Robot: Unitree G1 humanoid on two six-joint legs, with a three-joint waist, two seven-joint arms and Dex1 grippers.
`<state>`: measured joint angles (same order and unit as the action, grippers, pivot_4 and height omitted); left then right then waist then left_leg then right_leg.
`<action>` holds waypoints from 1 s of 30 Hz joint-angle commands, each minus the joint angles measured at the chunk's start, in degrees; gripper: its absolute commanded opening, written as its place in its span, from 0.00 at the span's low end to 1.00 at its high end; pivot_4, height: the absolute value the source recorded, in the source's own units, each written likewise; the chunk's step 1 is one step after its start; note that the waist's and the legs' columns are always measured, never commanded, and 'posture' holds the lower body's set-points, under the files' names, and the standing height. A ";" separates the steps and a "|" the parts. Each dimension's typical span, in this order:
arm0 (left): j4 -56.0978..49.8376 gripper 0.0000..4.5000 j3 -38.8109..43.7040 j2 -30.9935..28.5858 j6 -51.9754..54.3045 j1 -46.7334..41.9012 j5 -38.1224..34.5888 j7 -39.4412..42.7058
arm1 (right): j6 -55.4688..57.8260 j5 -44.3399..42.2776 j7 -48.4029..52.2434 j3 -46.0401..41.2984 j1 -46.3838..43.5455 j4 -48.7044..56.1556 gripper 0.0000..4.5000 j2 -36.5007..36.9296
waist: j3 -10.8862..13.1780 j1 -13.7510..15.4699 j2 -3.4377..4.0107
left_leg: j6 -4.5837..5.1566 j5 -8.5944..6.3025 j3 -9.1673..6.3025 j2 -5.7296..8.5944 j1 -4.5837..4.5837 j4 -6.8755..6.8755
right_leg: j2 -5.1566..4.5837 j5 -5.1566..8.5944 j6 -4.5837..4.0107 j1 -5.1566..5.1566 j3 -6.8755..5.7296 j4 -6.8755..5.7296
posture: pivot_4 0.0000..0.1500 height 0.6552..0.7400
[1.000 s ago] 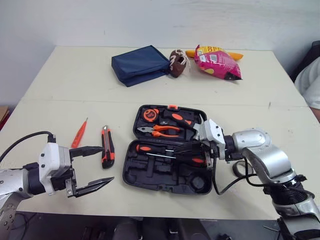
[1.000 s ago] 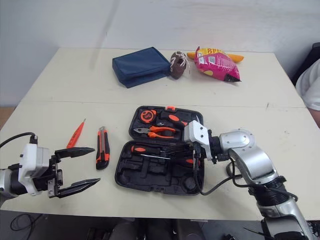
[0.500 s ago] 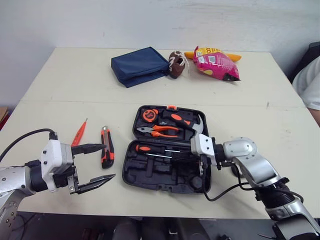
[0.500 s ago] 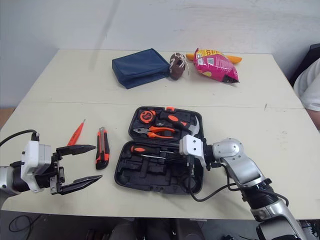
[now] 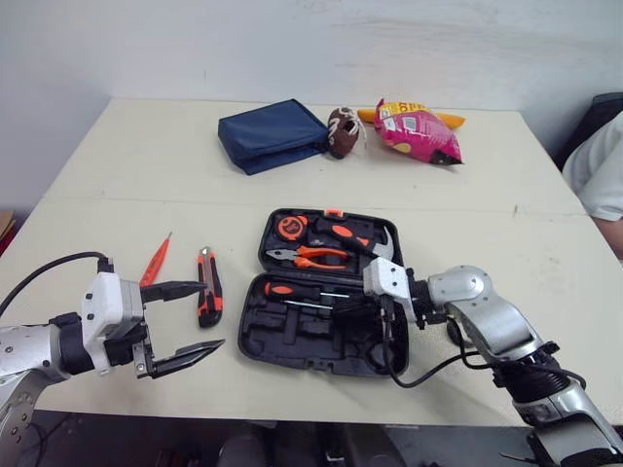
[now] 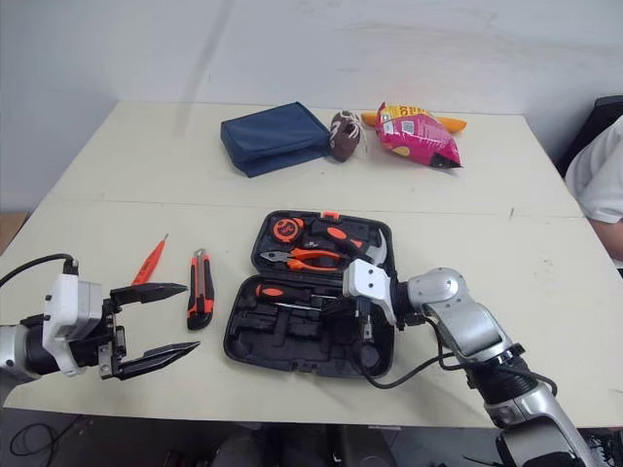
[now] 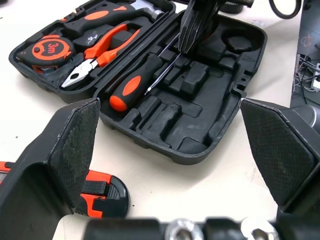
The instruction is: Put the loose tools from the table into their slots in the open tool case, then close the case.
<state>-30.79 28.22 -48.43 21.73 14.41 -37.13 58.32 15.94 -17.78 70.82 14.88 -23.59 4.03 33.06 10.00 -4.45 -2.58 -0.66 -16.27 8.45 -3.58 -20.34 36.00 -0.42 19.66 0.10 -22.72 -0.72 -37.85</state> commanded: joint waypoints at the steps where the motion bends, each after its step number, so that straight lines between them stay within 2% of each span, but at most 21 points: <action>1: 1.57 1.00 3.58 0.67 -2.10 0.08 1.13 -1.01 | -6.75 -9.32 5.04 -10.32 0.44 2.98 0.01 1.12 | 0.16 0.02 0.23 | 0.01 -0.01 0.00 0.01 -0.05 0.01 | 0.00 0.00 0.00 -0.05 0.00 0.00 | 1.00 1.00; 4: 6.38 1.00 7.16 1.08 -4.21 0.79 2.32 -0.59 | -5.82 -11.40 4.03 -16.67 1.25 1.47 0.01 4.32 | 0.19 0.02 0.26 | 0.02 -0.03 0.00 0.00 -0.09 0.01 | 0.03 0.02 0.03 -0.08 0.00 0.03 | 1.00 1.00; 5: 9.29 1.00 9.41 1.14 -4.79 1.56 2.97 -0.52 | -2.55 -12.35 3.74 -19.23 2.24 0.77 0.07 7.29 | 0.20 -0.01 0.27 | 0.02 -0.03 0.00 0.00 -0.08 0.00 | 0.04 0.02 0.03 -0.09 0.00 0.04 | 1.00 1.00; 7: 15.99 1.00 13.98 1.05 -7.29 2.93 4.78 -0.31 | -8.25 -9.32 2.96 -24.17 5.09 -2.87 0.22 10.91 | 0.20 0.11 0.26 | 0.03 -0.05 0.00 0.01 -0.09 -0.01 | 0.02 0.02 0.03 -0.10 -0.01 0.09 | 1.00 1.00; 10: 24.75 1.00 19.26 1.17 -11.50 4.97 6.79 -0.08 | -12.61 -6.81 0.96 -30.18 10.41 -6.23 0.53 14.87 | 0.21 0.01 0.25 | 0.04 -0.09 0.00 0.01 -0.10 -0.04 | 0.03 0.04 0.00 -0.11 -0.01 0.20 | 1.00 1.00; 12: 30.48 1.00 22.83 1.61 -14.78 7.04 9.23 -1.61 | -17.70 -4.77 0.78 -35.28 15.26 -11.18 0.78 17.68 | 0.21 -0.06 0.25 | 0.05 -0.12 0.01 0.00 -0.11 -0.05 | 0.03 0.07 0.00 -0.10 -0.01 0.23 | 1.00 1.00; 14: 33.31 1.00 24.57 1.82 -16.33 8.52 10.19 -2.04 | -21.80 -5.76 2.25 -38.88 18.08 -14.42 0.99 18.32 | 0.22 -0.06 0.25 | 0.08 -0.15 0.02 0.01 -0.11 -0.05 | 0.02 0.08 0.01 -0.10 -0.01 0.27 | 1.00 1.00; 15: 33.93 1.00 24.91 1.85 -16.68 9.02 10.19 -1.84 | -22.80 -7.00 3.12 -39.97 18.74 -15.25 0.99 18.12 | 0.22 -0.14 0.23 | 0.09 -0.16 0.03 0.01 -0.11 -0.06 | 0.01 0.08 0.01 -0.09 0.00 0.29 | 1.00 1.00; 18: 44.63 1.00 30.03 -0.33 -19.55 9.21 11.95 -5.29 | -30.43 -7.11 4.68 -48.28 22.98 -29.44 0.99 20.85 | 0.27 -0.08 0.14 | 0.09 -0.16 0.03 0.00 -0.07 -0.08 | 0.02 0.08 0.02 -0.06 -0.01 0.31 | 1.00 1.00; 22: 54.38 1.00 32.67 -0.92 -24.32 9.71 13.20 -8.36 | -39.91 -3.90 0.39 -51.94 23.65 -44.87 0.99 24.87 | 0.33 -0.24 0.15 | 0.09 -0.18 0.05 0.02 0.00 -0.09 | -0.02 0.16 -0.14 -0.06 -0.01 0.36 | 1.00 1.00; 23: 54.85 1.00 32.47 -0.88 -24.93 9.92 13.32 -8.23 | -40.78 -3.91 0.33 -52.05 23.71 -46.61 0.99 25.12 | 0.33 -0.30 0.14 | 0.08 -0.18 0.05 0.01 0.00 -0.09 | -0.02 0.34 -0.45 -0.05 -0.01 0.39 | 1.00 1.00; 25: 55.25 1.00 31.99 -0.98 -25.53 9.80 13.10 -8.19 | -41.65 -4.00 0.41 -51.63 23.62 -48.35 0.99 25.15 | 0.30 -0.39 0.05 | -0.12 -0.29 0.05 -0.01 0.04 -0.09 | -0.01 0.39 -0.54 -0.02 -0.01 0.39 | 1.00 1.00; 30: 46.60 1.00 28.08 0.61 -21.75 7.76 10.40 -8.38 | -42.24 -6.06 1.37 -48.08 20.77 -43.65 0.99 20.34 | 0.27 -0.58 0.01 | -0.31 -0.33 0.05 -0.05 0.14 -0.18 | 0.03 0.19 -0.19 0.09 -0.01 0.38 | 1.00 1.00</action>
<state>19.65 56.48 -47.87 -0.90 22.26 -25.04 50.15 -26.01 -21.93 71.72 -33.60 -1.91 -42.62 53.61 10.27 -5.03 -2.57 -0.98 -16.59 8.50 -3.63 -20.21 35.78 -0.39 19.84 -0.06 -22.63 -0.73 -37.47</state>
